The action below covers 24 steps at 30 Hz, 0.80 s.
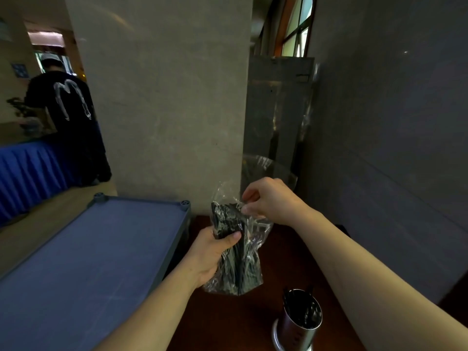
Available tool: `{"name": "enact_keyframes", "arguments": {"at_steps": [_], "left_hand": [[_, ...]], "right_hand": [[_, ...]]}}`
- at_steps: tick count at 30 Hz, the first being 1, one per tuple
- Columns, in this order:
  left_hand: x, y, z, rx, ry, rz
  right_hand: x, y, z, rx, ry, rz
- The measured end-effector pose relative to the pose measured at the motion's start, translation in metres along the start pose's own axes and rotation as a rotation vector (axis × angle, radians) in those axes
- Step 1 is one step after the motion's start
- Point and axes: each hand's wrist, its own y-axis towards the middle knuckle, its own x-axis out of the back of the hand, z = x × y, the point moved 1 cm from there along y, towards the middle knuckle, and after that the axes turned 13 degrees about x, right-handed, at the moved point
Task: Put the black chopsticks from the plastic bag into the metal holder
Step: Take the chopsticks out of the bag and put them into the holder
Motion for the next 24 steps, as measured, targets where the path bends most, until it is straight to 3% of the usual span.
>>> {"name": "enact_keyframes", "arguments": {"at_steps": [13,24], "left_hand": [[-0.003,-0.01,-0.001,0.017,0.174,0.157],[0.002,-0.008,-0.004,0.057,0.165,0.162]], "right_hand": [[-0.027,0.008,0.0,0.002,0.178,0.134],[-0.028,0.0,-0.008,-0.081,0.708,-0.033]]}}
